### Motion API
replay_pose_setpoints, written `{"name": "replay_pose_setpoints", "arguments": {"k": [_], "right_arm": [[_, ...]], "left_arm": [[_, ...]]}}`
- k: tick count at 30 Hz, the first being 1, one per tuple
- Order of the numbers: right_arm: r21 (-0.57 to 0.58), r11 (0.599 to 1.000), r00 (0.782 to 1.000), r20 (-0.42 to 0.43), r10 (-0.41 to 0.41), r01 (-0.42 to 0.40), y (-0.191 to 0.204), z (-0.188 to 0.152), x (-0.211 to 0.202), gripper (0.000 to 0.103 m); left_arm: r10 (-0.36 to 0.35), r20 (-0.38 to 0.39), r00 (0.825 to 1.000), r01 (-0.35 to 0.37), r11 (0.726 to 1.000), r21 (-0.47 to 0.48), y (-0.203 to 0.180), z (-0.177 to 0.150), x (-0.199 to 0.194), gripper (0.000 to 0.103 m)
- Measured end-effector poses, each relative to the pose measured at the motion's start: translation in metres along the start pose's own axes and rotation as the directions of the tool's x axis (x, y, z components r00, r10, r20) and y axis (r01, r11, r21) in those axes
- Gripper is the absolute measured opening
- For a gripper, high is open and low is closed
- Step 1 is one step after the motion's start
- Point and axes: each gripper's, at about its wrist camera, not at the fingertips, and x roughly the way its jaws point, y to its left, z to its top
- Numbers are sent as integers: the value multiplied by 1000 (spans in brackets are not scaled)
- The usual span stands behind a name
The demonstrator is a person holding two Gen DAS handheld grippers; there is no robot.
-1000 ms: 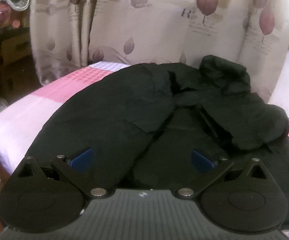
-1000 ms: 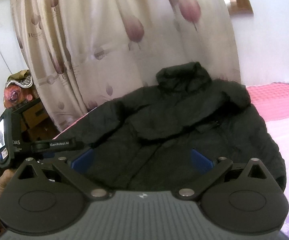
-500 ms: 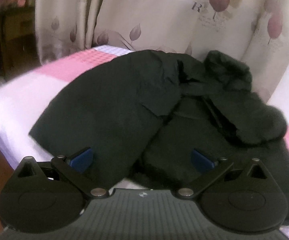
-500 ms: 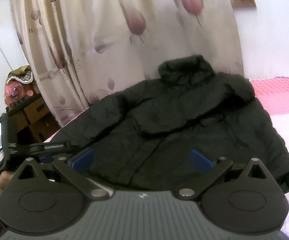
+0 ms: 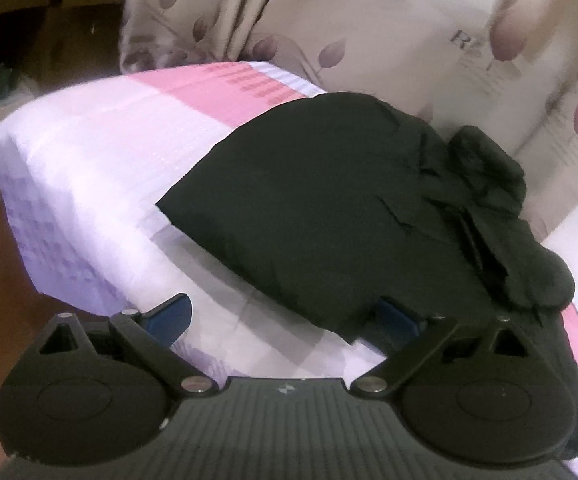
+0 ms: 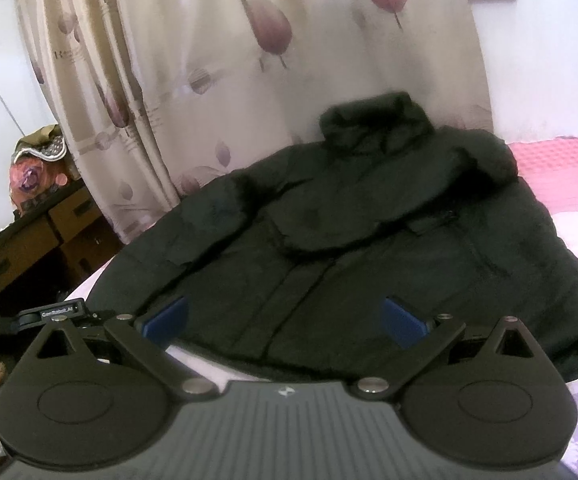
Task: Fold large clothes
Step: 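Grasp a jacket sleeve with the left gripper and fold it across the body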
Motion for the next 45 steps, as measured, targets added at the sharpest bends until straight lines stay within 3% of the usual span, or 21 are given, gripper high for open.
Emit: {"name": "replay_pose_setpoints", "arguments": {"k": [5,6,8,9,10,13,15,18,24,29,38,41,44,45], "right_arm": [[6,1000,1000,-8,-2,2,0,0,0,103],[10,1000,1000,-12,-2,3,-1,0,1,103],[17,1000,1000,-17,-2,2,-1,0,1,103],[17,1000,1000,-19,-2,3,-1,1,1,103],[16,1000,1000,-19,-4,4,-1,1,1,103],[13,1000,1000,-20,-10,10,-1,1,2,103],[14,1000,1000,-25,-14,14,-1,2,3,103],[19,1000,999,-35,-17,18,-2,2,7,103],[16,1000,999,-50,-16,17,-1,0,11,103],[5,1000,998,-65,-21,21,3,-1,16,103],[-6,999,995,-93,-44,43,8,-1,23,103],[-10,999,994,-102,-46,45,9,-3,27,103],[-17,999,993,-107,-46,44,11,-3,28,103],[-18,999,993,-108,-46,45,10,-3,28,103]], "left_arm": [[-9,32,999,9,1000,-19,5,10,10,89],[-8,35,999,9,1000,-21,6,13,13,80],[-9,35,999,10,999,-35,8,18,18,52],[3,34,999,-2,999,-38,8,21,19,29],[10,37,999,-9,1000,-20,8,25,19,15],[43,93,995,-47,998,45,4,37,12,9],[90,154,984,-105,991,86,0,49,5,7],[130,223,966,-150,986,75,6,81,-7,7],[206,281,937,-230,972,55,20,149,-1,7],[283,290,914,-311,949,54,35,183,30,7],[400,296,868,-436,898,65,55,199,100,7],[407,297,864,-451,888,93,60,195,117,10],[400,299,866,-441,894,79,69,189,121,22],[399,305,865,-438,896,70,72,188,120,34]]}}
